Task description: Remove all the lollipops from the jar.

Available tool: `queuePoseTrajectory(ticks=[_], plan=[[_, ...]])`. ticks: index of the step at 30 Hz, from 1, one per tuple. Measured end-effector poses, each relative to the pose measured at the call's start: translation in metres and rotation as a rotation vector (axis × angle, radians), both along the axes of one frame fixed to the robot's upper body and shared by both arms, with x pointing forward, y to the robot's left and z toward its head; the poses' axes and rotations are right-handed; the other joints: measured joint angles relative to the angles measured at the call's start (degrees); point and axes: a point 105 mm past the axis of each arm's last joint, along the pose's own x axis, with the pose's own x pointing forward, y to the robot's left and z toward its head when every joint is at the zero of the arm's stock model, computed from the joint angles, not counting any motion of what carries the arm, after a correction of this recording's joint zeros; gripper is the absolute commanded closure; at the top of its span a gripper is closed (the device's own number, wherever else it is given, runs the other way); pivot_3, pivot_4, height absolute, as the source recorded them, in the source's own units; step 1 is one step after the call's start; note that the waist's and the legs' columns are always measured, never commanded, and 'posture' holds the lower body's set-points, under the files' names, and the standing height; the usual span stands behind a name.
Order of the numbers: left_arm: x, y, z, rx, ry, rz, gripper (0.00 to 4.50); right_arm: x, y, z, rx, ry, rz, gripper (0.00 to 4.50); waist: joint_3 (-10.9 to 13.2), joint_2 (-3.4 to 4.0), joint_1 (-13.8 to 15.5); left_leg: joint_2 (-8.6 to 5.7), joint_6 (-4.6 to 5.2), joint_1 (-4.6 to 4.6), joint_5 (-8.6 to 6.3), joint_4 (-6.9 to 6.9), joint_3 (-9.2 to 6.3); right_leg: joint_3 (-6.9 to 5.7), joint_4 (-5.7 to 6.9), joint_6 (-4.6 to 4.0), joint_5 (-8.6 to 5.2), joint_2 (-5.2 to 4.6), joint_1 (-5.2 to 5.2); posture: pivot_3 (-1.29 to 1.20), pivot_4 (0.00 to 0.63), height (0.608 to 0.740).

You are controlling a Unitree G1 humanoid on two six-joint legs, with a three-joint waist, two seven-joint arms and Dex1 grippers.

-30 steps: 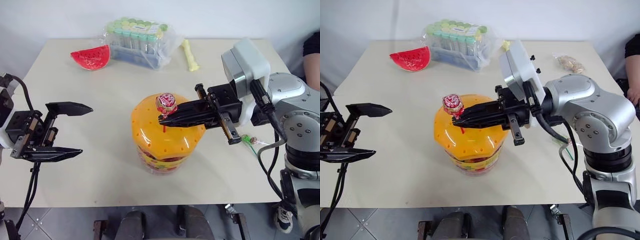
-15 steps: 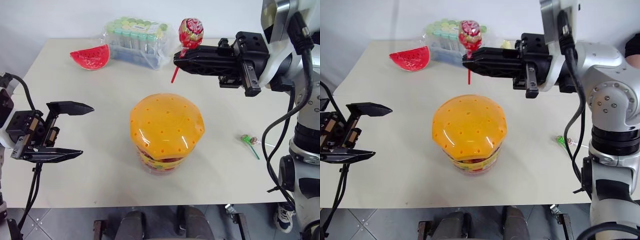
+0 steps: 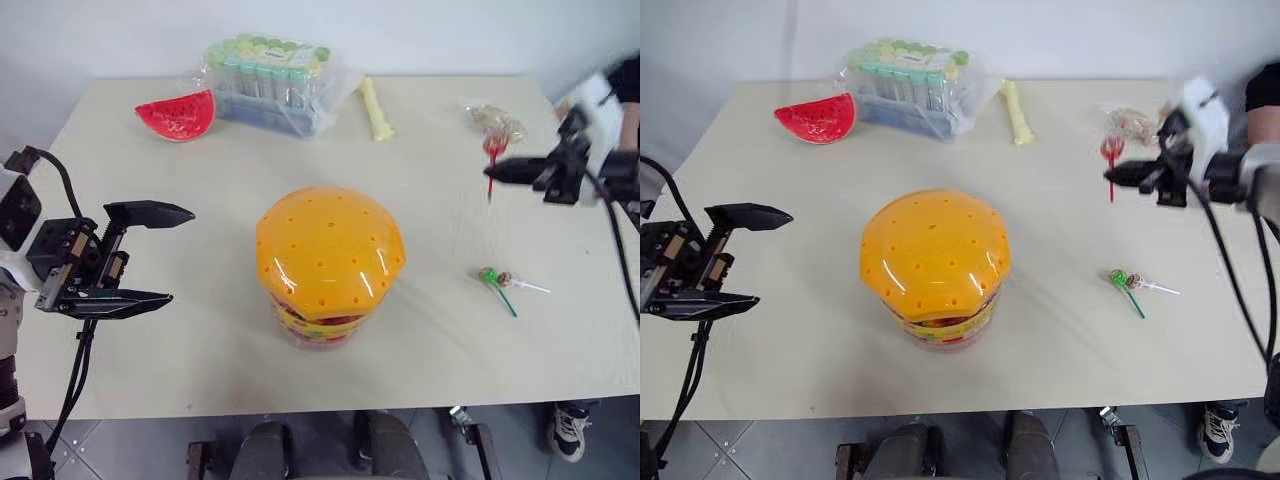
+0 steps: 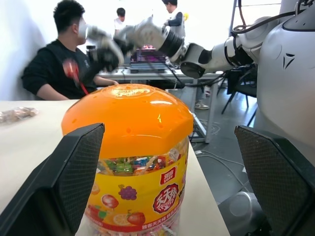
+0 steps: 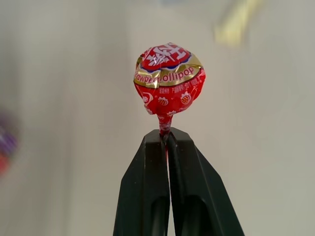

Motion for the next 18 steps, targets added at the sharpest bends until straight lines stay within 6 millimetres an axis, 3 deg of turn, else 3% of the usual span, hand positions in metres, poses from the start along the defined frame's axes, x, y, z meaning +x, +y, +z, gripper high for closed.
queuePoseTrajectory(ticks=[4, 8, 14, 18], plan=[[-0.001, 0.000, -0.002, 0.002, 0.010, 0.002, 0.00, 0.023, -0.019, -0.045, -0.050, 0.083, -0.129, 4.44, 0.00, 0.00, -0.80, 0.00, 0.00, -0.03, 0.00, 0.01, 0.06, 0.04, 0.00, 0.00, 0.00, 0.00, -0.04, 0.00, 0.150, 0.740], [-0.002, 0.002, -0.010, 0.007, 0.047, 0.014, 0.00, 0.035, -0.018, -0.080, -0.050, 0.155, -0.150, 4.44, 0.01, 0.01, -1.12, 0.01, -0.01, -0.10, 0.01, 0.00, 0.10, 0.08, 0.04, 0.00, 0.00, 0.00, -0.17, 0.00, 0.150, 0.740], [-0.005, 0.003, -0.014, 0.014, 0.058, 0.066, 0.00, 0.047, -0.024, -0.093, -0.095, 0.176, -0.195, 4.44, 0.01, 0.01, -0.94, 0.01, -0.01, -0.15, 0.01, 0.02, 0.15, 0.16, 0.06, 0.01, 0.00, 0.00, -0.24, 0.00, 0.150, 0.740], [-0.004, 0.004, -0.017, 0.017, 0.079, 0.096, 0.00, 0.049, -0.032, -0.092, -0.123, 0.174, -0.219, 3.42, 0.01, 0.01, -0.92, 0.00, -0.01, -0.17, 0.01, 0.03, 0.15, 0.18, 0.05, 0.03, 0.02, -0.01, -0.24, 0.00, 0.150, 0.740]])
